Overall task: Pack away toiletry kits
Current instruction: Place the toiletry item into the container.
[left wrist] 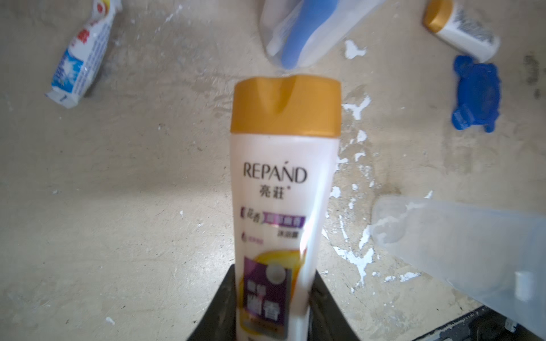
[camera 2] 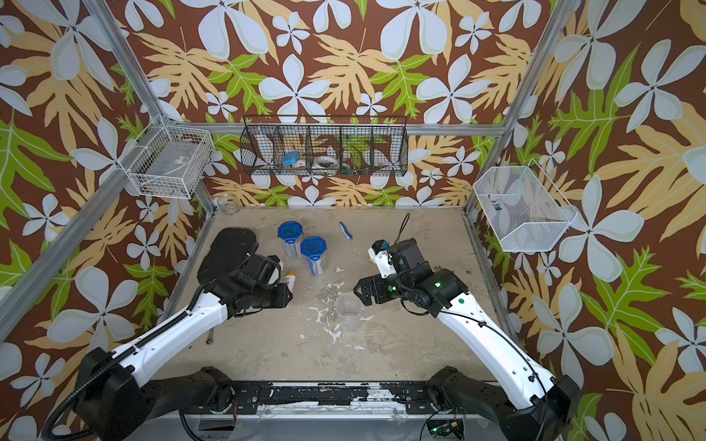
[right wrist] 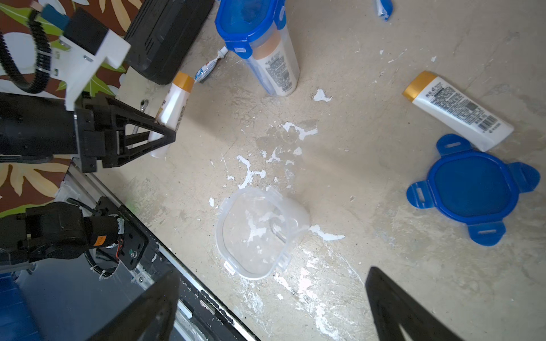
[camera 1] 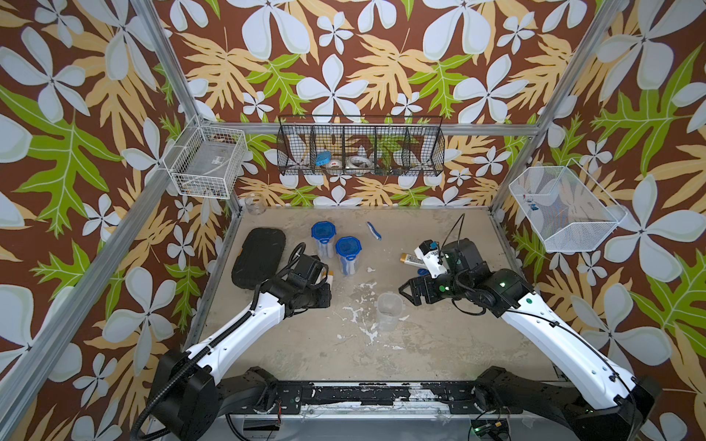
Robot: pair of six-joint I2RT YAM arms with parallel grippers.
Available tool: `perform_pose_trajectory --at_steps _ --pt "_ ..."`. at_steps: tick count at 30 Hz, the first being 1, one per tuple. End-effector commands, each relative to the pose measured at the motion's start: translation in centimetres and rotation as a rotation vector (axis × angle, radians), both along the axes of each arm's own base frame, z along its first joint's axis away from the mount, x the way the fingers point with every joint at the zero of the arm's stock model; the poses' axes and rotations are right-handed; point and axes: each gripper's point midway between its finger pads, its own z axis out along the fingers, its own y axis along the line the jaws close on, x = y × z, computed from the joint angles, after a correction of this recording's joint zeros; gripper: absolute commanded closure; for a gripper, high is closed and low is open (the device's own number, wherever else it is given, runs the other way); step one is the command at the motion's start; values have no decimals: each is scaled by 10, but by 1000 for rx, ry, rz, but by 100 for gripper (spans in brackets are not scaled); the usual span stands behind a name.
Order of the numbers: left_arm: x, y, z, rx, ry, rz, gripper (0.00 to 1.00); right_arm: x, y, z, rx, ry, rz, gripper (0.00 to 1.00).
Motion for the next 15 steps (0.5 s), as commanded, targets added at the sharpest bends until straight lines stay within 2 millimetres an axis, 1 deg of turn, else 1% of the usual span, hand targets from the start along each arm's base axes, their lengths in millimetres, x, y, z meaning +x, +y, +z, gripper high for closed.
perform_pose_trajectory --at_steps 1,7,10,15 --pt "1 -6 18 -12 -69 -61 88 4 13 10 52 -14 43 3" --pt "-3 -19 42 -68 -166 -152 89 10 29 19 101 7 75 3" --pt "-7 -25 51 -89 -200 -195 89 10 40 21 162 37 92 3" --pt "-13 -44 74 -143 -273 -273 88 9 59 26 275 82 125 3"
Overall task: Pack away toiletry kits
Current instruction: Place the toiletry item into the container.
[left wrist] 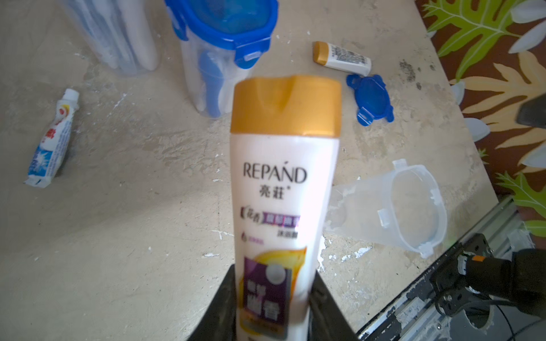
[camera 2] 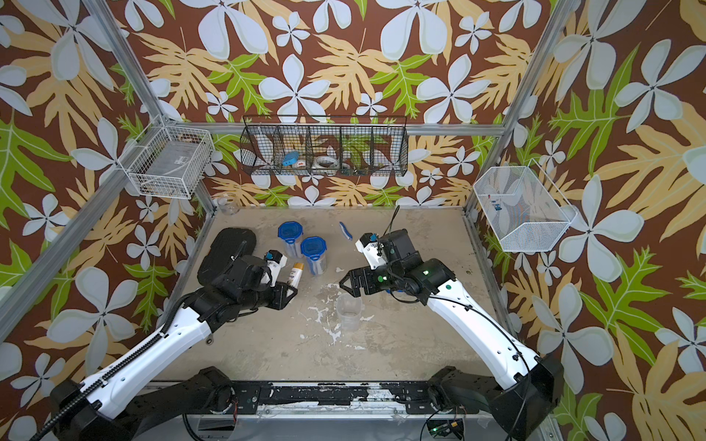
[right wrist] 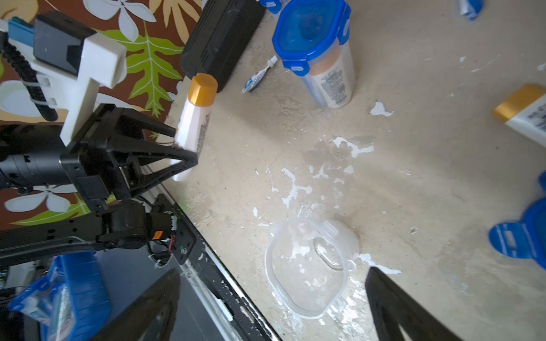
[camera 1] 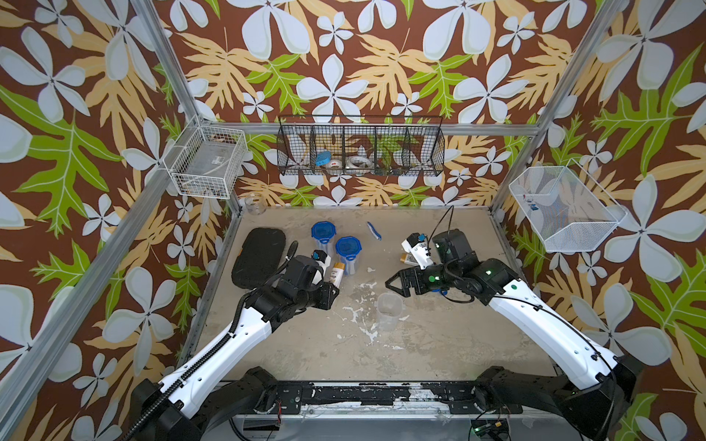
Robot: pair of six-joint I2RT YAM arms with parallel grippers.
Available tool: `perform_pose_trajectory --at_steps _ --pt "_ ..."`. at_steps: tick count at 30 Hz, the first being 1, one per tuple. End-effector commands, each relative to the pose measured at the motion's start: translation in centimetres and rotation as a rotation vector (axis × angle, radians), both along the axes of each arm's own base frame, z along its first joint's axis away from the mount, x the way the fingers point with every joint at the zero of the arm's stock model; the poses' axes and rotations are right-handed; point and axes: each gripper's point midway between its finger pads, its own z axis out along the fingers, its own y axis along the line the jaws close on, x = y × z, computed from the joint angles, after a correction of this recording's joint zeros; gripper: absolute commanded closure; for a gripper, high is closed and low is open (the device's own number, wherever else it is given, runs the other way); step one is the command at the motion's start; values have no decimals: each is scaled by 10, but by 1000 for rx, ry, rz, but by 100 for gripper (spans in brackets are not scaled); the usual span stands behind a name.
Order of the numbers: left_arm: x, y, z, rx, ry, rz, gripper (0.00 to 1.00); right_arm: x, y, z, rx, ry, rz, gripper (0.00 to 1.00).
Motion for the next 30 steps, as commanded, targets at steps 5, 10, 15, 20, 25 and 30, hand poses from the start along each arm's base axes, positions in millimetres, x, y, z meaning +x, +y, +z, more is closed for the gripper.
perform_pose_trajectory --at_steps 5,10,15,20,25,30 --pt "-9 -45 35 -73 -115 -160 87 3 31 15 151 37 72 2" --pt "-18 -68 39 -62 -132 -221 87 11 48 7 168 81 88 2" --pt "-27 -85 39 -39 -145 -265 87 14 59 6 202 109 100 3" --pt "-31 -95 38 -23 -155 -278 87 12 62 -4 187 144 111 10" --pt "-26 -96 36 10 -171 -254 88 7 63 -4 201 161 120 32" --pt "-22 -100 38 21 -184 -251 88 3 60 -4 204 163 117 51"
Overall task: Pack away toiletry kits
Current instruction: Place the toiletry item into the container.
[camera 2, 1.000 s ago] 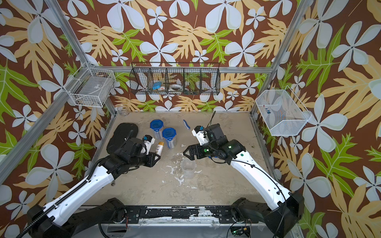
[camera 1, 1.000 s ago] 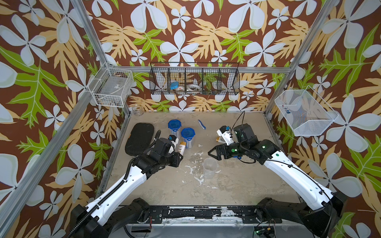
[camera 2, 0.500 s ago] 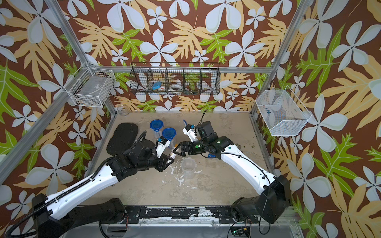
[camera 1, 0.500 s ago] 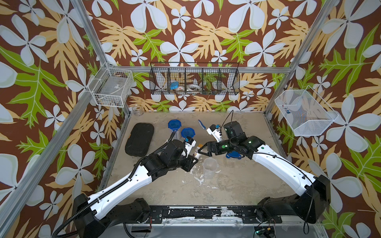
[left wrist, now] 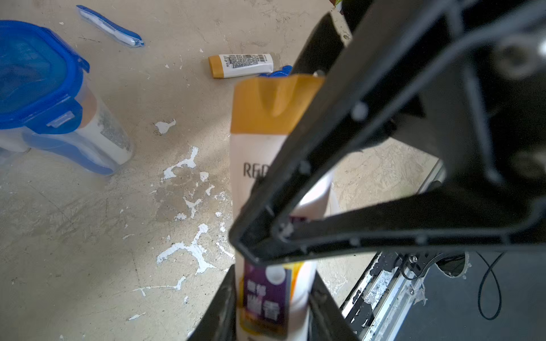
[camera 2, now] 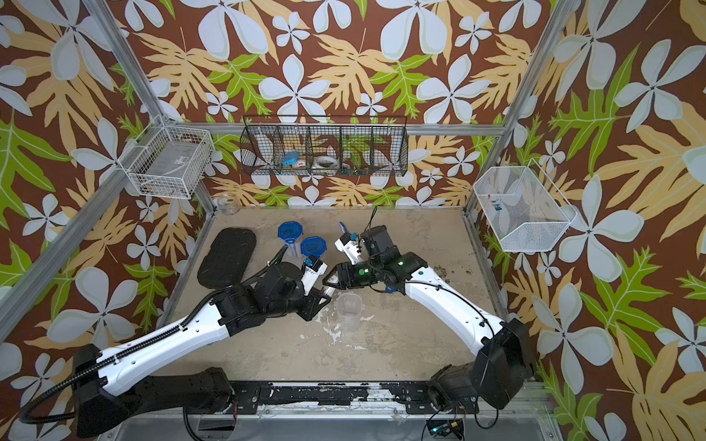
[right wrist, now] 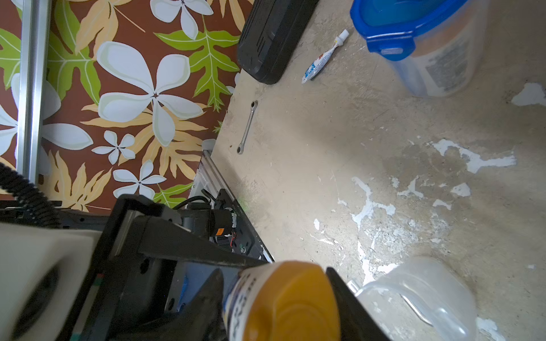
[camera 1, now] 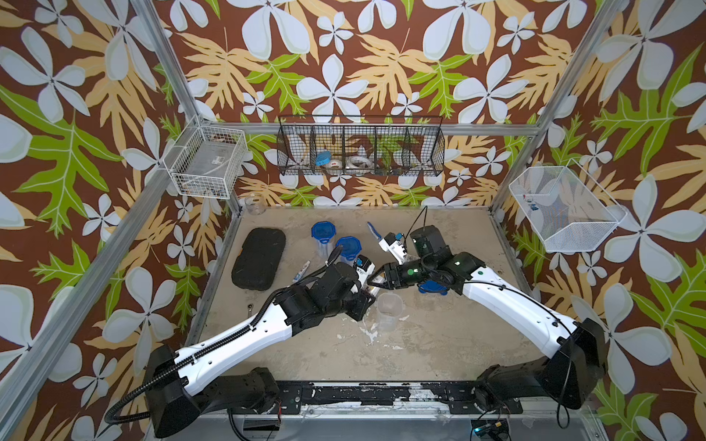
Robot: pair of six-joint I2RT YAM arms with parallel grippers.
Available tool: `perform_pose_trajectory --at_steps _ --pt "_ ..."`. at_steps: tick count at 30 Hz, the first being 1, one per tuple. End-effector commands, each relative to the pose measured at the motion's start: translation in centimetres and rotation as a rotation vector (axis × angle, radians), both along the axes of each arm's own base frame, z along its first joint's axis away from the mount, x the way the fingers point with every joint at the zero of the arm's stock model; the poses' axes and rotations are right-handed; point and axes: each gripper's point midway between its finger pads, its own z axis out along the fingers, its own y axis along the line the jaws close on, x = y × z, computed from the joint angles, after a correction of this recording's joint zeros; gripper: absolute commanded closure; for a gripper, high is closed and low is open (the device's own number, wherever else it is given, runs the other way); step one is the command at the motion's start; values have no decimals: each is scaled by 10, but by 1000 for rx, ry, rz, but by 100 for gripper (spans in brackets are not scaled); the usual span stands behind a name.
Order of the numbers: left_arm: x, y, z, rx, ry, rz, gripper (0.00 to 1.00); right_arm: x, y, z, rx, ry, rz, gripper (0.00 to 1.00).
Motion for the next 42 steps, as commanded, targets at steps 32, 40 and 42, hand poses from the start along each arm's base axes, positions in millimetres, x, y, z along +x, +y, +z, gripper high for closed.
perform_pose_trajectory --at_steps 32,40,42 --pt "23 22 -23 -125 235 232 15 4 -57 -1 -306 -476 -107 98" --pt "20 25 -16 -148 227 236 15 10 -50 -21 -333 -536 -86 96" --pt "20 25 -15 -151 226 235 15 7 -49 -30 -350 -544 -71 94"
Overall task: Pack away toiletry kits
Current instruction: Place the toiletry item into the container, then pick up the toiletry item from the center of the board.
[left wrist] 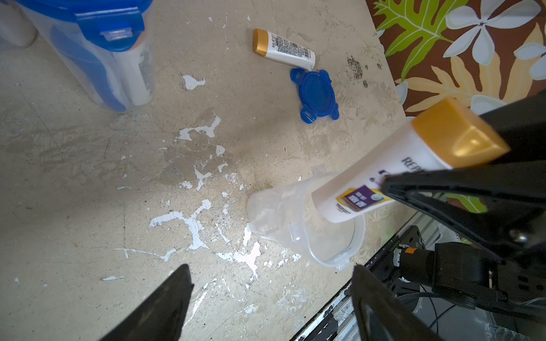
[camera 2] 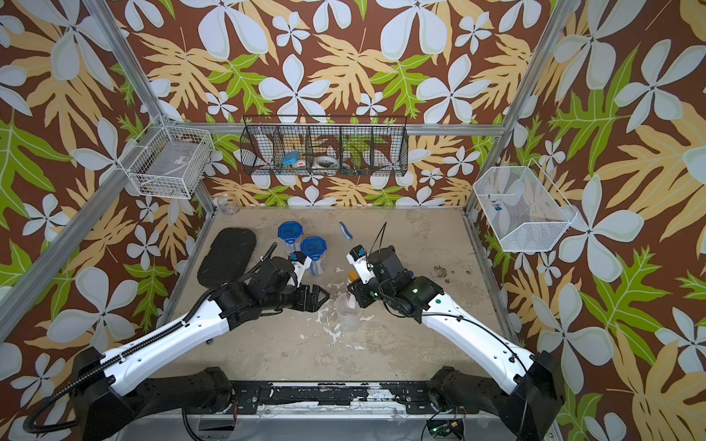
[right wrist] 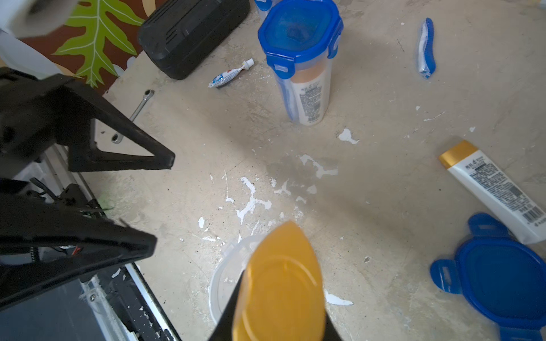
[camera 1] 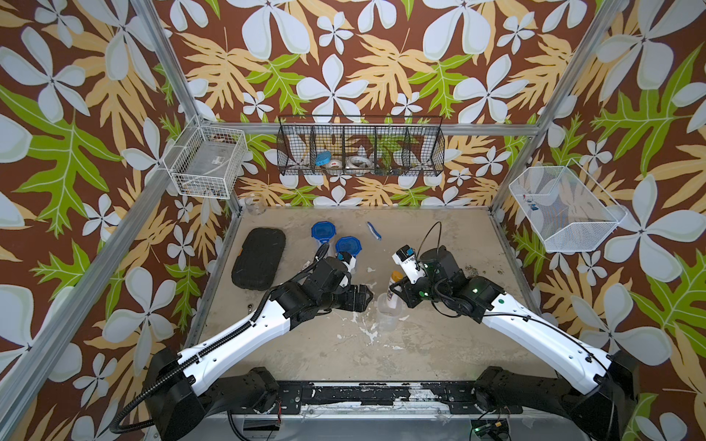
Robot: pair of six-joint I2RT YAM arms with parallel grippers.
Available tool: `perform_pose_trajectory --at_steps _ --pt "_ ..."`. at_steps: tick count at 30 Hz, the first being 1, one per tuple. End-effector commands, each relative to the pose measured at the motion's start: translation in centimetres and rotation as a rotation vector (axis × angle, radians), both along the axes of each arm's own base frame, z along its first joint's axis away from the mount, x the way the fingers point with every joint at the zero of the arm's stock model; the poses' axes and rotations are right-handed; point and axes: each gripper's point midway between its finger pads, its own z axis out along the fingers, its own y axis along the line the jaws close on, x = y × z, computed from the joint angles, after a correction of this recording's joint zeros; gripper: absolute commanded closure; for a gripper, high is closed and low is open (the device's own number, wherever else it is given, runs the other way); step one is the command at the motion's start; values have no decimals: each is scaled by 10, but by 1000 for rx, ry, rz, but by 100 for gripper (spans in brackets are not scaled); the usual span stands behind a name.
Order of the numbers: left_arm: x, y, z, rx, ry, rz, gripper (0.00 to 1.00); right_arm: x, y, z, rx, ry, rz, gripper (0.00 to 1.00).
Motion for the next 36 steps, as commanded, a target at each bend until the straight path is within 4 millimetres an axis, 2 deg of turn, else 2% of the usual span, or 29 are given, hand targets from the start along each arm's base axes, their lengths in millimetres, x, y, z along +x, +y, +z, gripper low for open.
perform_pose_trajectory --at_steps 1,5,8,16,20,25,31,32,34,36 --pt "1 -3 7 -29 -11 0 15 4 7 -2 -6 -68 20 93" --pt "2 -4 11 -35 -16 -3 15 -10 12 -26 -33 -63 51 88" --pt "2 -5 8 -33 -10 -5 15 -15 13 -36 -59 -63 53 84" --pt "6 -10 10 -34 -17 -16 15 -17 10 -50 -87 -46 35 66" --pt "8 -12 10 -32 -20 -20 15 -16 10 -49 -86 -48 30 63" --pt "7 -11 5 -21 -13 -26 15 -14 9 -38 -89 -57 22 62" --pt "5 -7 4 1 -17 -30 15 -10 5 11 -73 -90 -11 58" --pt "5 -7 3 3 -16 -30 15 -9 3 17 -77 -97 -19 54" --pt "4 -7 2 6 -15 -36 15 3 -5 23 -80 -76 -46 40" --pt "4 -9 1 7 -10 -43 15 20 -20 18 -103 -24 -92 28"
